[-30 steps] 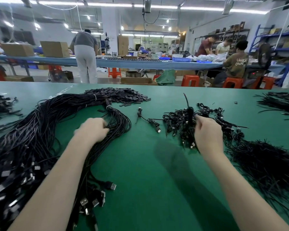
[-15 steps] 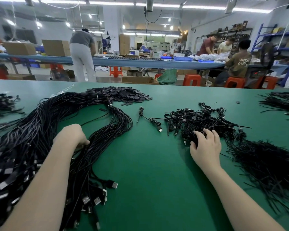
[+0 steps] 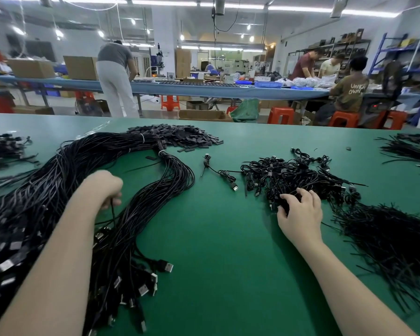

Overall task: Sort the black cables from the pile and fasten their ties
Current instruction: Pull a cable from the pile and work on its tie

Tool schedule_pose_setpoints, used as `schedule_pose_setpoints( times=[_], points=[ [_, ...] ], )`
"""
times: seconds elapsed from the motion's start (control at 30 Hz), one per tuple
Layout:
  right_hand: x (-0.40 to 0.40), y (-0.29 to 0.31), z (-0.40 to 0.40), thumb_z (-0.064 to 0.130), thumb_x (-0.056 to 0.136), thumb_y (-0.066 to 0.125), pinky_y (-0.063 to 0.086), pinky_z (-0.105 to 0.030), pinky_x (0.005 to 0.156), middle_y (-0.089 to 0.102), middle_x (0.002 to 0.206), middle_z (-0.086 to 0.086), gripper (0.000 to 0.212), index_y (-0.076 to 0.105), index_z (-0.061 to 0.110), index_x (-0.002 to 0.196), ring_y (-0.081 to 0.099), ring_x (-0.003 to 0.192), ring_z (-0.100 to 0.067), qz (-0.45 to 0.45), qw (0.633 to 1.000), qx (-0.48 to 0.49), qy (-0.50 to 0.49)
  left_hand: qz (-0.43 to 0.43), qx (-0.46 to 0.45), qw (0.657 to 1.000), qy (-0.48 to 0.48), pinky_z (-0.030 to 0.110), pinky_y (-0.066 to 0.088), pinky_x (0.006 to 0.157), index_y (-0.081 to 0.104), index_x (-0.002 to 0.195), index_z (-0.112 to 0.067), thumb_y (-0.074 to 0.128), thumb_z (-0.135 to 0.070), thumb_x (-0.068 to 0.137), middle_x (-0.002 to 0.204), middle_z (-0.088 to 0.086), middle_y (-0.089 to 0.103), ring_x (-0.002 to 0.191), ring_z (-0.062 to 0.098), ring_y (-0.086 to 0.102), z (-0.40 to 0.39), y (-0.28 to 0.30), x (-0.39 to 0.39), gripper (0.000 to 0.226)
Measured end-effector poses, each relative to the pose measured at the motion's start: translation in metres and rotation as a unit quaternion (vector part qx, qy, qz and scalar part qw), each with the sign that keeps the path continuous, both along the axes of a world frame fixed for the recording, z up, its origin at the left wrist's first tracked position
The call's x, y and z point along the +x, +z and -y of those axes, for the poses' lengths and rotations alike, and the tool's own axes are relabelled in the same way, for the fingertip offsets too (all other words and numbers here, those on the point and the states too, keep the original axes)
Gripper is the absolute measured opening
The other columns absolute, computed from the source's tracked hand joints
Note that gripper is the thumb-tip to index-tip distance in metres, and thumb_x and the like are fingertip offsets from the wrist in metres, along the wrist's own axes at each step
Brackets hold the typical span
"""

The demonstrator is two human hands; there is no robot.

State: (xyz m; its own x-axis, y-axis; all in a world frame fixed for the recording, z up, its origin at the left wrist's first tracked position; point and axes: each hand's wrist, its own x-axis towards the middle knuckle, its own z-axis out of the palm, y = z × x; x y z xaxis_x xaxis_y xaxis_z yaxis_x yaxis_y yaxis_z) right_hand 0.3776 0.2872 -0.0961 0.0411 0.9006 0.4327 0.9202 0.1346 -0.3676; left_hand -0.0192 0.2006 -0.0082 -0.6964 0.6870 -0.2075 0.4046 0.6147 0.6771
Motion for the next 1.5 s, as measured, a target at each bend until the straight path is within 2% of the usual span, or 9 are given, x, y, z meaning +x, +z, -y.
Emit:
schedule_pose_setpoints(
  times=[0.2, 0.3, 0.4, 0.53, 0.63, 0.8, 0.93, 1.1, 1.5],
  points=[
    [-0.001, 0.0, 0.001, 0.023, 0.091, 0.058, 0.024, -0.05, 0.11, 0.038, 0.145, -0.017, 0.034, 0.061, 0.018, 0.125, 0.017, 0.14, -0.035, 0.005, 1.0, 0.003, 0.002, 0.16, 0.393, 0.901, -0.092, 0.013, 0.024, 0.031, 0.051, 0.098, -0.013, 0.038, -0.021, 0.103, 0.062, -0.008, 0.042, 0.04, 0.001, 0.031, 0.023, 0.06, 0.029, 0.016],
    [-0.001, 0.0, 0.002, 0.023, 0.092, 0.057, 0.024, -0.048, 0.11, 0.037, 0.146, -0.016, 0.034, 0.061, 0.019, 0.125, 0.017, 0.14, -0.034, 0.009, 1.0, -0.002, 0.0, 0.164, 0.453, 0.873, -0.078, 0.013, 0.023, 0.033, 0.054, 0.097, -0.017, 0.04, -0.021, 0.102, 0.066, -0.009, 0.043, 0.044, 0.001, 0.03, 0.031, 0.067, 0.037, 0.016],
    [-0.001, 0.0, 0.002, 0.023, 0.091, 0.057, 0.023, -0.047, 0.11, 0.038, 0.145, -0.017, 0.032, 0.062, 0.019, 0.123, 0.018, 0.14, -0.035, 0.01, 1.0, 0.008, 0.005, 0.306, 0.555, 0.767, -0.102, 0.015, 0.02, 0.037, 0.051, 0.087, -0.022, 0.041, -0.019, 0.1, 0.061, -0.012, 0.043, 0.044, 0.002, 0.027, 0.037, 0.077, 0.039, 0.017],
    [0.0, -0.001, 0.001, 0.022, 0.091, 0.058, 0.023, -0.046, 0.11, 0.039, 0.145, -0.017, 0.031, 0.063, 0.019, 0.121, 0.019, 0.139, -0.036, 0.015, 1.0, 0.01, 0.002, 0.221, 0.523, 0.817, -0.096, 0.014, 0.022, 0.036, 0.049, 0.086, -0.022, 0.044, -0.02, 0.101, 0.065, -0.01, 0.045, 0.044, 0.002, 0.027, 0.038, 0.079, 0.046, 0.016],
    [-0.001, -0.002, 0.001, 0.021, 0.09, 0.059, 0.024, -0.047, 0.11, 0.04, 0.144, -0.019, 0.03, 0.065, 0.018, 0.12, 0.021, 0.138, -0.037, 0.017, 1.0, 0.015, 0.006, 0.261, 0.619, 0.707, -0.221, 0.015, 0.024, 0.04, 0.054, 0.082, -0.028, 0.05, -0.031, 0.098, 0.066, -0.013, 0.049, 0.047, 0.003, 0.029, 0.043, 0.088, 0.048, 0.017],
    [-0.006, 0.009, 0.009, 0.019, 0.09, 0.061, 0.021, -0.051, 0.111, 0.032, 0.15, -0.019, 0.039, 0.059, 0.016, 0.129, 0.017, 0.14, -0.038, -0.019, 0.998, 0.044, 0.03, 0.095, 0.397, 0.891, -0.2, 0.012, 0.024, 0.035, 0.056, 0.081, -0.02, 0.051, -0.022, 0.098, 0.07, -0.006, 0.06, 0.037, -0.001, 0.031, 0.034, 0.072, 0.06, 0.018],
    [-0.03, 0.061, 0.033, 0.035, 0.092, 0.059, 0.03, -0.041, 0.112, 0.047, 0.141, 0.0, 0.046, 0.053, 0.018, 0.134, 0.036, 0.135, -0.02, -0.111, 0.958, 0.15, 0.217, 0.055, 0.357, 0.868, -0.339, 0.011, 0.034, 0.039, 0.066, 0.077, -0.034, 0.06, -0.037, 0.089, 0.069, -0.005, 0.067, 0.043, 0.0, 0.041, 0.037, 0.078, 0.089, 0.013],
    [-0.079, 0.114, 0.079, 0.051, 0.089, 0.052, 0.055, -0.025, 0.066, 0.071, 0.08, 0.004, 0.03, 0.063, 0.028, 0.105, 0.069, 0.074, -0.013, -0.322, 0.822, -0.174, 0.437, -0.033, 0.28, 0.855, -0.435, 0.012, 0.035, 0.046, 0.063, 0.088, -0.021, 0.064, -0.023, 0.091, 0.054, -0.017, 0.061, 0.043, -0.002, 0.042, 0.025, 0.054, 0.147, 0.004],
    [-0.025, 0.122, 0.045, 0.044, 0.095, 0.05, 0.025, -0.02, 0.041, 0.035, 0.045, 0.013, 0.026, 0.07, 0.03, 0.086, 0.029, 0.041, -0.007, -0.283, 0.921, -0.077, 0.256, 0.186, 0.204, 0.883, -0.379, 0.019, 0.051, 0.051, 0.073, 0.092, -0.018, 0.077, -0.02, 0.069, 0.069, -0.004, 0.067, 0.057, 0.008, 0.062, 0.03, 0.058, 0.088, 0.024]
  ],
)
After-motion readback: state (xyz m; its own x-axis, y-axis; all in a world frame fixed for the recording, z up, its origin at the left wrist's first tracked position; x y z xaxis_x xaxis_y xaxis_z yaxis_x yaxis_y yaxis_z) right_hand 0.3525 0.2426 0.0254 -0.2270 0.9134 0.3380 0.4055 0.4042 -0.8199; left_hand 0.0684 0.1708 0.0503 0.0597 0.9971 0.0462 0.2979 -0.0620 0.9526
